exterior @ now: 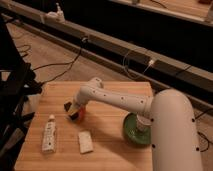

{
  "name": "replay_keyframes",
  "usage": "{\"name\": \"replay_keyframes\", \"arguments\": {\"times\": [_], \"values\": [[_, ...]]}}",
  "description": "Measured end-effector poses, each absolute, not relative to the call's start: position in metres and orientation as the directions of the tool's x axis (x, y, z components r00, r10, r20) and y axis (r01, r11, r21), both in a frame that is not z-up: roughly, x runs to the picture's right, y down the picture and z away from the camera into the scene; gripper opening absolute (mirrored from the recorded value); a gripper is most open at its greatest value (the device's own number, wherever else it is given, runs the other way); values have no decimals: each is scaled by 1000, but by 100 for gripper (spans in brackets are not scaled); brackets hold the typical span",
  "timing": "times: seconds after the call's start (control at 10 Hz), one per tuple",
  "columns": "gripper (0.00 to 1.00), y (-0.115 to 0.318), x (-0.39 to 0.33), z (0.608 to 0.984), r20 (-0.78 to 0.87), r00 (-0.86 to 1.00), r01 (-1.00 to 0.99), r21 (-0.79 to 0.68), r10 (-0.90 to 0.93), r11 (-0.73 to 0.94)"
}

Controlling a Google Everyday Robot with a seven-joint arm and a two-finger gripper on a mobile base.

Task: Place the eraser in the ceramic cup

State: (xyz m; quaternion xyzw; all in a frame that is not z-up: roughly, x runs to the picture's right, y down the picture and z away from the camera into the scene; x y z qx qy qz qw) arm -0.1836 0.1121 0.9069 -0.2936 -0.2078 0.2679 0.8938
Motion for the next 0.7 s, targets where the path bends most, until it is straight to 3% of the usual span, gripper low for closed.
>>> {"name": "replay_keyframes", "arguments": {"times": [0.3, 0.7], "values": [[60, 130, -188, 911, 189, 763, -365, -663, 618, 654], [21, 118, -191, 903, 224, 763, -355, -639, 606, 682]]}}
